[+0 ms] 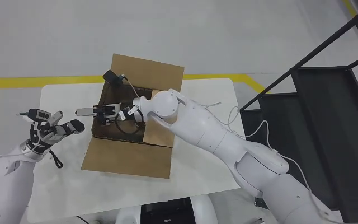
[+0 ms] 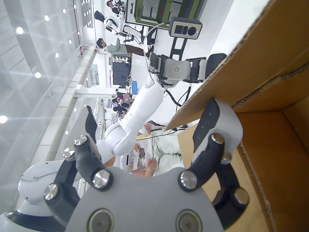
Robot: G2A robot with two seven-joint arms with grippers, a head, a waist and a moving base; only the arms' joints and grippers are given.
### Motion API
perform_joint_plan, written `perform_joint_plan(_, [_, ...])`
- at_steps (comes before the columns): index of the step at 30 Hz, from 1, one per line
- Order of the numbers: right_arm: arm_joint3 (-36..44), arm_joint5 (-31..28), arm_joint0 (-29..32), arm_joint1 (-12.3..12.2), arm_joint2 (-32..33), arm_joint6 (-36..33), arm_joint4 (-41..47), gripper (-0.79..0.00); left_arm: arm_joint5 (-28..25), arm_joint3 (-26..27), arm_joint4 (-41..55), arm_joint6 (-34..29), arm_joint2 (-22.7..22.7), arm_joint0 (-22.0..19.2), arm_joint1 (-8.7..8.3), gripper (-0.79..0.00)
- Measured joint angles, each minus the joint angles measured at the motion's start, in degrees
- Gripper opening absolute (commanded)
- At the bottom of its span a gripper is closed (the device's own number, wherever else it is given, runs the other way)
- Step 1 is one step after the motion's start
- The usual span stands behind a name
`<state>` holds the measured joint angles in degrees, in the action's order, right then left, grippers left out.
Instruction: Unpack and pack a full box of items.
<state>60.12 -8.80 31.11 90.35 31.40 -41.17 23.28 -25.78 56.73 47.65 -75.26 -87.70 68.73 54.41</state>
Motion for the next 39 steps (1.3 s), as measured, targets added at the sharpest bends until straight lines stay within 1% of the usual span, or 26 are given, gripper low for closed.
perform_joint_plan(3, [-0.1,0.2,0.2,0.1,0.7,-0.2,-0.7,0.0,0.7,-3.4,0.6,-1.2,2.7,-2.0,0.78,0.0])
perform_joint_plan(7, [0.1,0.5,0.8,0.1,1.5,-0.5,-1.6,0.0,1.7,-5.8,1.5,-3.4,5.5,-2.6,1.66,0.0])
perform_joint_plan(15, [1.3,1.3,2.3,-0.1,3.5,-1.1,-3.2,0.0,3.0,-6.1,2.6,-5.3,9.5,-2.4,3.11,0.0])
perform_joint_plan(17, [1.6,1.5,2.6,-0.2,3.9,-1.3,-3.6,0.0,3.5,-6.2,3.2,-5.4,10.0,-2.4,3.39,0.0])
perform_joint_plan(20, [2.2,2.0,3.0,-0.3,4.7,-1.7,-4.2,0.0,5.7,-6.4,4.1,-8.1,11.1,-2.5,3.74,0.0])
perform_joint_plan(22, [2.6,2.3,3.5,-0.3,5.0,-1.9,-4.5,0.0,5.9,-7.3,4.3,-8.6,11.0,-2.9,3.8,0.0])
perform_joint_plan(26, [3.4,2.8,4.1,0.0,4.6,-2.4,-4.9,0.0,5.0,-8.9,7.3,-8.2,7.4,-3.3,3.23,0.0])
perform_joint_plan(29, [3.5,3.3,4.1,0.6,3.6,-3.0,-5.3,0.0,6.5,-7.0,10.5,-9.8,2.4,-1.6,2.11,0.0])
perform_joint_plan(32, [3.0,3.6,3.9,1.6,2.2,-3.0,-5.3,0.0,8.6,-2.7,13.7,-11.9,-3.5,1.6,0.91,0.0])
perform_joint_plan(35, [1.7,4.7,3.3,3.0,-0.1,-2.7,-6.0,0.0,10.1,3.6,17.7,-12.8,-9.2,5.7,-0.02,0.0])
perform_joint_plan(39, [-1.1,6.1,2.6,4.9,-3.0,-2.3,-6.8,0.0,13.0,12.0,20.9,-12.7,-13.8,10.1,-0.71,0.0])
